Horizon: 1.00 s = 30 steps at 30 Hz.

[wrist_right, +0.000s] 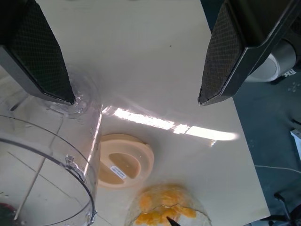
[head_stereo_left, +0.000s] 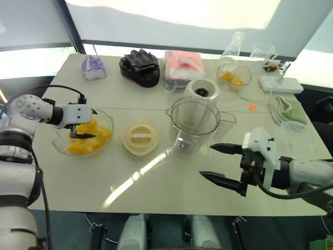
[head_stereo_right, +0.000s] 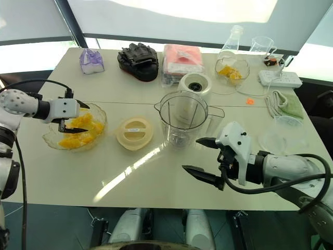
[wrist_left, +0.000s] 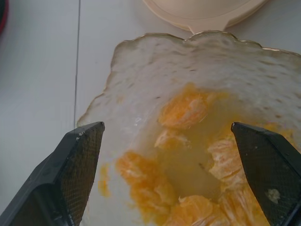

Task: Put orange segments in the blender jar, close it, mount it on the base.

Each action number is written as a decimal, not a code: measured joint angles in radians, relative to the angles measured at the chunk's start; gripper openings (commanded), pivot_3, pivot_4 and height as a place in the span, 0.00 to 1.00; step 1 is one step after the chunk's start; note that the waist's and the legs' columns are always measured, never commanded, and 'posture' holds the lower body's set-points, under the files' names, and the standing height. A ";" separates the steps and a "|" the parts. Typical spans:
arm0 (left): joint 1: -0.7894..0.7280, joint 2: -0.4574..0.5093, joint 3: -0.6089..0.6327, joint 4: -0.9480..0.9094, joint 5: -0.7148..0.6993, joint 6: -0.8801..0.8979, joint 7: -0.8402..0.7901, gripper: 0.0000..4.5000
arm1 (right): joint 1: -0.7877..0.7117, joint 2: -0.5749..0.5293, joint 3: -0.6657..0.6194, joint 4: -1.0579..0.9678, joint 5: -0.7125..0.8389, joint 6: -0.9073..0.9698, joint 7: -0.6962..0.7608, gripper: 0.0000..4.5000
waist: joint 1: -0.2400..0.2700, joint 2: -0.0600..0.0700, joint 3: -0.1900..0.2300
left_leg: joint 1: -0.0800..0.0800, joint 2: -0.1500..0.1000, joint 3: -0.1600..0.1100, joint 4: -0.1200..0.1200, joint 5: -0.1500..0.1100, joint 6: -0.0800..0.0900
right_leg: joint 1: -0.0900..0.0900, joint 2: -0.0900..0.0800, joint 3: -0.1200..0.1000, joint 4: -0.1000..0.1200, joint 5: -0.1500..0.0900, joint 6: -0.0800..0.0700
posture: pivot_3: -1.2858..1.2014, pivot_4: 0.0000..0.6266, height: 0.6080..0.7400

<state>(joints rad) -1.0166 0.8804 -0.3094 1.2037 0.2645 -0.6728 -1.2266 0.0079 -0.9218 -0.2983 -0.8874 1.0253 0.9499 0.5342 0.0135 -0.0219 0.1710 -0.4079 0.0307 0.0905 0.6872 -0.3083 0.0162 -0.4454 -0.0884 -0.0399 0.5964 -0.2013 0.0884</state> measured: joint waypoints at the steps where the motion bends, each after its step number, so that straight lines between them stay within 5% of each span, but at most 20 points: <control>1: -0.008 -0.012 -0.015 0.020 0.025 -0.006 0.019 1.00 | 0.004 0.004 0.009 -0.010 0.004 0.000 -0.017 0.98 | 0.000 0.000 0.000 | 0.000 0.000 0.000 0.000 0.000 0.000 | 0.000 0.000 0.000 0.000 0.000 0.001 | 0.52 0.24 1.00; 16: -0.035 -0.119 -0.099 0.126 0.218 0.042 0.227 1.00 | 0.014 -0.044 0.008 -0.092 0.195 -0.008 -0.193 0.98 | 0.000 -0.001 0.000 | 0.000 0.001 -0.007 0.006 0.000 0.000 | 0.002 0.000 -0.002 0.005 0.002 0.003 | 0.52 0.24 1.00; 19: -0.039 -0.132 -0.100 0.132 0.234 0.071 0.249 0.82 | 0.015 -0.053 0.008 -0.093 0.216 -0.019 -0.216 1.00 | 0.000 -0.001 -0.001 | 0.000 0.002 -0.008 0.010 0.000 0.000 | 0.004 0.000 -0.002 0.006 0.001 0.002 | 0.52 0.24 1.00; 26: -0.036 -0.185 -0.107 0.147 0.275 0.145 0.323 0.06 | 0.023 -0.095 0.005 -0.093 0.257 -0.041 -0.254 1.00 | 0.001 0.000 -0.002 | 0.001 0.003 -0.009 0.012 0.000 0.000 | 0.005 -0.001 -0.002 0.007 0.002 0.000 | 0.52 0.24 1.00; 30: -0.024 -0.187 -0.104 0.149 0.281 0.166 0.358 0.01 | 0.034 -0.118 -0.002 -0.093 0.277 -0.048 -0.276 1.00 | 0.002 -0.001 -0.003 | 0.001 0.003 -0.009 0.012 0.000 0.000 | 0.005 -0.001 -0.002 0.009 0.002 0.000 | 0.52 0.24 1.00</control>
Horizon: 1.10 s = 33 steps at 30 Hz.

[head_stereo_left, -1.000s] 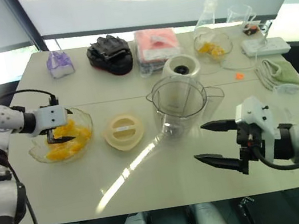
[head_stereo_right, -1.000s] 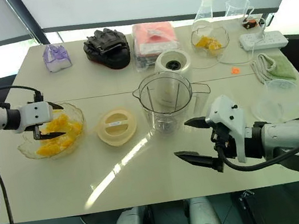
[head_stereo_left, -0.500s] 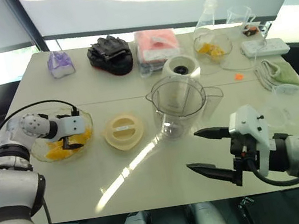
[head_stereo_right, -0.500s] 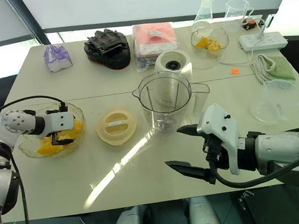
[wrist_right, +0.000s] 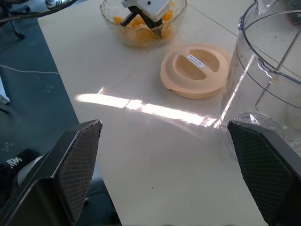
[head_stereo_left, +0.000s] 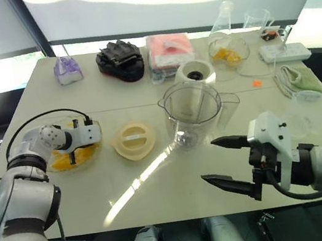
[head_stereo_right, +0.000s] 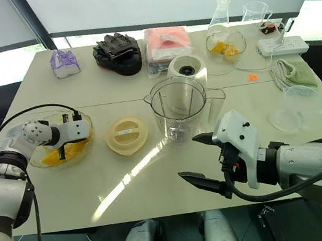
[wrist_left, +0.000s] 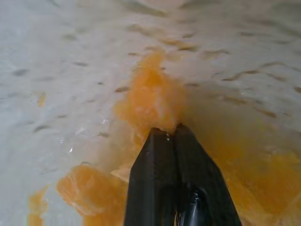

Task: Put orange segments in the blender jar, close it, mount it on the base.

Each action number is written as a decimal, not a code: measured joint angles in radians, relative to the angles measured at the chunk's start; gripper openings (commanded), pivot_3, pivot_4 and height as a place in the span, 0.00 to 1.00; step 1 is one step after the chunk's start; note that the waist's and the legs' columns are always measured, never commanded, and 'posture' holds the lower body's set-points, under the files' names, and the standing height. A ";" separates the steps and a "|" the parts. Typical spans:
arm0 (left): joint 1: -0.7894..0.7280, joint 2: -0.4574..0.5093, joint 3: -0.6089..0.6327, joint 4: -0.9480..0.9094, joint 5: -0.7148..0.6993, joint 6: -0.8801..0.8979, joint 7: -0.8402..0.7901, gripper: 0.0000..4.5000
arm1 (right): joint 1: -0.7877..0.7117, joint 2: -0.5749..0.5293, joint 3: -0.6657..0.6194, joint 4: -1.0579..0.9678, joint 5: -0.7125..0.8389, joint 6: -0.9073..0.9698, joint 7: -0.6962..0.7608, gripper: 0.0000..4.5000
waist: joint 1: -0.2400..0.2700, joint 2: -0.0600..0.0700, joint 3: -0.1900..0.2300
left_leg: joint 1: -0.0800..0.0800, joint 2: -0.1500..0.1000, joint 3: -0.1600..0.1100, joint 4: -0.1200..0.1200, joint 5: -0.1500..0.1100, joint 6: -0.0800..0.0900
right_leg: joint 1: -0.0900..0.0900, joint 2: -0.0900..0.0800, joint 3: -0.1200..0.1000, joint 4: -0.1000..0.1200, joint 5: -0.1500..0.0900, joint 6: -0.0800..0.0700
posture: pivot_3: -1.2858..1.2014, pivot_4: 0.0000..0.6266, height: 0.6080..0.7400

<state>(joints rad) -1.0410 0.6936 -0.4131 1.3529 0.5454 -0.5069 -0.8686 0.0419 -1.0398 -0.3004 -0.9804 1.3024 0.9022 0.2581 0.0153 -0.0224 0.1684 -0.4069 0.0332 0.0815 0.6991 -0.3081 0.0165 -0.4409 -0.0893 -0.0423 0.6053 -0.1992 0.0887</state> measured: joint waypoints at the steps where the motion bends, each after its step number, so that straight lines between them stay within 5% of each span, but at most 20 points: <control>1: 0.003 0.001 0.008 0.000 -0.006 0.001 -0.003 0.01 | 0.005 -0.002 -0.002 0.000 0.004 -0.004 -0.005 1.00 | 0.000 0.000 0.000 | 0.000 0.000 0.000 0.000 0.000 0.000 | 0.000 0.000 0.000 0.000 0.000 0.000 | 0.52 0.24 1.00; 9: -0.005 0.109 0.175 0.002 -0.171 0.052 -0.271 0.01 | 0.033 0.001 0.015 0.001 -0.014 -0.037 -0.012 1.00 | -0.005 -0.002 0.001 | 0.000 0.000 0.001 0.000 0.000 0.000 | -0.003 0.001 0.000 0.004 0.000 0.000 | 0.52 0.24 1.00; 20: -0.085 0.256 0.403 -0.106 -0.450 0.512 -0.707 0.01 | 0.002 0.081 0.199 0.063 -0.184 -0.073 0.089 1.00 | -0.003 -0.003 0.000 | 0.000 -0.001 0.000 0.001 0.000 0.000 | -0.002 0.001 0.000 0.006 -0.001 -0.001 | 0.52 0.24 1.00; 27: -0.066 0.238 0.395 -0.268 -0.538 0.596 -0.742 0.01 | 0.017 0.082 0.195 0.104 -0.245 -0.078 0.152 1.00 | 0.002 -0.004 0.001 | -0.001 -0.001 0.000 0.002 0.000 0.000 | -0.002 0.001 0.000 0.006 -0.001 -0.001 | 0.52 0.24 1.00; 33: -0.261 0.040 0.396 -0.400 -0.656 0.699 -0.742 0.01 | 0.087 0.083 0.026 0.136 -0.250 -0.084 0.171 1.00 | 0.028 -0.006 0.000 | -0.001 -0.003 0.000 0.005 0.000 0.000 | 0.000 0.001 0.000 0.005 -0.001 0.000 | 0.52 0.24 1.00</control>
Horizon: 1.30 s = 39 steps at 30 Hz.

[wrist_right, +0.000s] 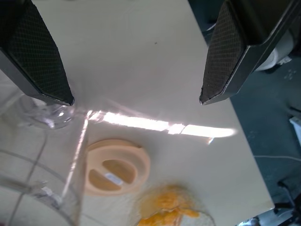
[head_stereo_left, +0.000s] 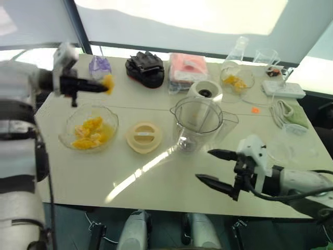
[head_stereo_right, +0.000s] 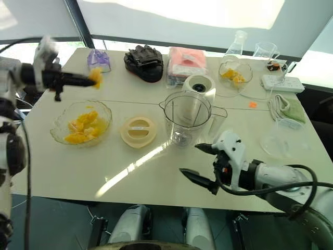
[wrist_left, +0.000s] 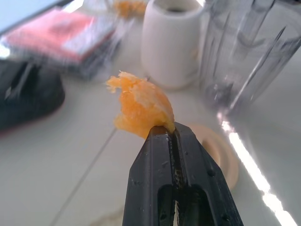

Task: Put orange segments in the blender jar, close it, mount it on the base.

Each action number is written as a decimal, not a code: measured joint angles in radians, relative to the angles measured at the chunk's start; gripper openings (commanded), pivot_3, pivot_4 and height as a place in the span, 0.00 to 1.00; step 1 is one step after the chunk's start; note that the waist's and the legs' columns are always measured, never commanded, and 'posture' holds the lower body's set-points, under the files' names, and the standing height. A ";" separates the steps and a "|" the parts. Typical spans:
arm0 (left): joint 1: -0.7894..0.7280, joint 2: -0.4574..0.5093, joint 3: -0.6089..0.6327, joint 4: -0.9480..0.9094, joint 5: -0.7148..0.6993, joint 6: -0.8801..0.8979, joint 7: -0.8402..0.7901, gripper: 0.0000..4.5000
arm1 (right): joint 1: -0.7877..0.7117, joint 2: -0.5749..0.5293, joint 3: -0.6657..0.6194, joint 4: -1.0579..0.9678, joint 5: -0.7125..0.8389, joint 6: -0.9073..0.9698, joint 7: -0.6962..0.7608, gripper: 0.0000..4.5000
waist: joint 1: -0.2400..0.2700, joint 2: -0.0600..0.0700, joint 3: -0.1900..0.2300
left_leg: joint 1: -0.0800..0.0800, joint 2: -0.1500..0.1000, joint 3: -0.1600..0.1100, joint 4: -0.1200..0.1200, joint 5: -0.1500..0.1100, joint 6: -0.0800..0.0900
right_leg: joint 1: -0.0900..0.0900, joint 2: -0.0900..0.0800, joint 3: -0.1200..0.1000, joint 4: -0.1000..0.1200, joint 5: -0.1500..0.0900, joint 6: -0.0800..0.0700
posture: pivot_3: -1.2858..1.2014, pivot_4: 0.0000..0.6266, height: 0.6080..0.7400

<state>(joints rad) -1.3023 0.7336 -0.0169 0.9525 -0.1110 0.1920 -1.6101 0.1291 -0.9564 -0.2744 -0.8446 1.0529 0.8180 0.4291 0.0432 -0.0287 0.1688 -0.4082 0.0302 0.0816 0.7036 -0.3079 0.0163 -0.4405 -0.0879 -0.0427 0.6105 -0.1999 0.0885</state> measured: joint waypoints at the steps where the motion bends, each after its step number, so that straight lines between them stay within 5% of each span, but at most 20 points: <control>1: -0.042 -0.051 0.001 -0.015 -0.012 -0.004 0.002 0.01 | 0.012 0.012 -0.035 0.005 -0.008 -0.008 -0.005 1.00 | -0.002 0.000 0.000 | 0.000 0.000 0.000 0.000 0.000 0.000 | 0.000 0.000 0.000 0.000 0.000 0.000 | 0.52 0.24 1.00; 10: -0.099 -0.411 -0.076 -0.032 -0.034 -0.122 0.002 0.01 | 0.184 0.122 -0.234 -0.059 0.007 -0.021 -0.134 1.00 | -0.003 0.001 0.000 | 0.001 0.000 -0.002 0.000 0.000 0.000 | -0.001 0.004 0.000 0.002 0.001 0.002 | 0.52 0.24 1.00; 17: -0.056 -0.509 -0.185 0.008 0.037 -0.262 0.012 0.01 | 0.315 0.149 -0.376 -0.137 0.039 -0.031 -0.171 1.00 | -0.010 0.002 -0.001 | 0.002 0.001 -0.004 -0.001 0.000 0.000 | -0.001 0.005 0.004 0.001 0.000 -0.001 | 0.52 0.24 1.00; 20: -0.041 -0.516 -0.223 0.023 0.047 -0.268 -0.001 0.19 | 0.334 0.157 -0.390 -0.155 0.051 -0.045 -0.195 1.00 | -0.005 0.002 -0.001 | 0.002 0.001 -0.004 -0.001 0.000 0.000 | -0.001 0.005 0.004 0.001 0.000 -0.001 | 0.52 0.24 1.00; 26: -0.041 -0.519 -0.238 0.053 0.089 -0.296 0.043 0.83 | 0.331 0.162 -0.375 -0.162 0.052 -0.064 -0.230 1.00 | -0.004 0.002 -0.001 | 0.001 0.001 -0.004 -0.001 0.000 0.000 | -0.001 0.005 0.004 0.000 0.000 -0.001 | 0.52 0.24 1.00; 34: -0.069 -0.539 -0.070 0.053 -0.035 -0.151 0.177 0.83 | 0.319 0.230 -0.317 -0.130 -0.026 -0.105 -0.253 1.00 | -0.005 0.001 -0.001 | 0.001 0.001 -0.005 -0.001 0.000 0.001 | -0.001 0.005 0.004 0.000 0.000 -0.001 | 0.52 0.24 1.00; 39: 0.018 -0.447 0.103 -0.286 -0.237 0.155 0.275 0.83 | 0.367 0.377 -0.222 -0.058 -0.257 -0.187 -0.302 1.00 | -0.019 0.007 -0.004 | 0.003 0.002 -0.004 -0.003 0.000 0.001 | -0.002 0.005 0.005 0.001 -0.001 0.000 | 0.52 0.24 1.00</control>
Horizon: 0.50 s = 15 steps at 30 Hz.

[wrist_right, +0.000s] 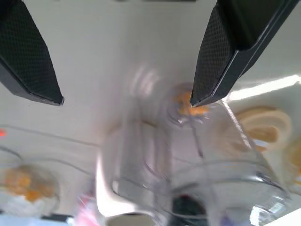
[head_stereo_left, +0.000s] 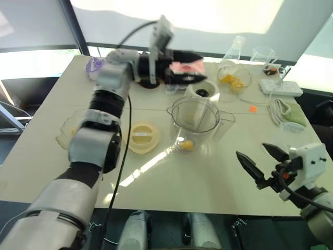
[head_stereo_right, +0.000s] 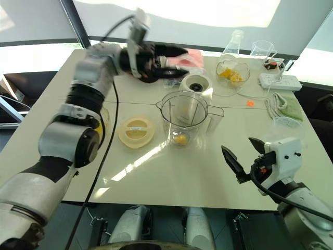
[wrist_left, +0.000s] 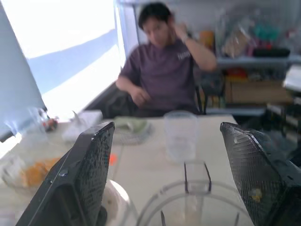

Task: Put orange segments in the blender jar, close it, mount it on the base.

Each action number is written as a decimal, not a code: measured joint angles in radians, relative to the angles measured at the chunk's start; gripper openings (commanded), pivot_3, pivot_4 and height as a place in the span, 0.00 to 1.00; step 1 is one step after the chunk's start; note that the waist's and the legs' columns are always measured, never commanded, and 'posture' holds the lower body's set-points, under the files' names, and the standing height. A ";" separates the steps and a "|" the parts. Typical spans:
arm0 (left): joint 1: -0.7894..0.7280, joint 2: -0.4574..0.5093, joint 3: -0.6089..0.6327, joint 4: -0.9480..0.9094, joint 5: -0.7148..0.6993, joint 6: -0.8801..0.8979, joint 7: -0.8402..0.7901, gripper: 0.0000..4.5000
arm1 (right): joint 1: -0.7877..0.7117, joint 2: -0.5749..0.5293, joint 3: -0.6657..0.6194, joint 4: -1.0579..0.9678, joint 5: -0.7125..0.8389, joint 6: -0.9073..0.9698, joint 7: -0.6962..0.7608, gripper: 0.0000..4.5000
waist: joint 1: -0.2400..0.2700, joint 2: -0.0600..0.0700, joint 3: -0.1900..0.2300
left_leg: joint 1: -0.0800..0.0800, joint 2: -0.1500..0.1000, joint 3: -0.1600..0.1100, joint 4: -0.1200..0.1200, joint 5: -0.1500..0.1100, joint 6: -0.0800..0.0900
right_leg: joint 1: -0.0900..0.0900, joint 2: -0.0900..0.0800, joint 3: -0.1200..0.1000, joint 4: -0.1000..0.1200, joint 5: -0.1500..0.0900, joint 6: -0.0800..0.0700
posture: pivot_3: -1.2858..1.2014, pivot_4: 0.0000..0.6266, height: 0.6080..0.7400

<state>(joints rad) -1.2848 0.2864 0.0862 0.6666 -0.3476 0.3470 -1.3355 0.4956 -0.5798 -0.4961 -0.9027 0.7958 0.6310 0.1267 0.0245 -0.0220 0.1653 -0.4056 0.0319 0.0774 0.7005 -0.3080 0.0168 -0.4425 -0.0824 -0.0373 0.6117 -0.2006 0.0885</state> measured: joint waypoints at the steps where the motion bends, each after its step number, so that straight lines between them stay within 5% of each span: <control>1: 0.053 0.020 0.023 -0.089 -0.030 0.057 0.031 0.83 | 0.000 0.025 0.011 0.016 -0.047 -0.022 -0.012 1.00 | -0.004 0.001 -0.001 | 0.001 0.000 0.000 0.000 0.000 0.000 | 0.000 0.000 0.000 0.001 0.000 0.000 | 0.52 0.24 1.00; 9: 0.671 0.145 -0.062 -0.803 -0.079 0.307 0.242 0.83 | -0.010 0.071 0.090 0.114 -0.427 -0.159 -0.069 1.00 | -0.016 0.003 -0.001 | 0.007 0.000 0.003 -0.001 0.001 -0.002 | 0.004 0.000 0.005 0.002 0.000 0.000 | 0.52 0.24 1.00; 15: 0.822 0.185 -0.071 -1.068 -0.147 0.373 0.336 0.83 | 0.028 0.251 0.082 0.106 -0.507 -0.136 -0.175 1.00 | -0.007 0.004 -0.002 | 0.007 0.001 0.001 -0.001 0.002 -0.003 | 0.006 0.000 0.006 0.001 -0.001 -0.001 | 0.52 0.24 1.00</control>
<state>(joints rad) -0.4627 0.4714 0.0148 -0.4012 -0.4950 0.7201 -1.0000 0.5231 -0.3291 -0.4144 -0.7970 0.2889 0.4952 -0.0487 0.0174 -0.0182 0.1637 -0.3985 0.0329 0.0784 0.6997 -0.3062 0.0134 -0.4366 -0.0829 -0.0317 0.6123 -0.2015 0.0876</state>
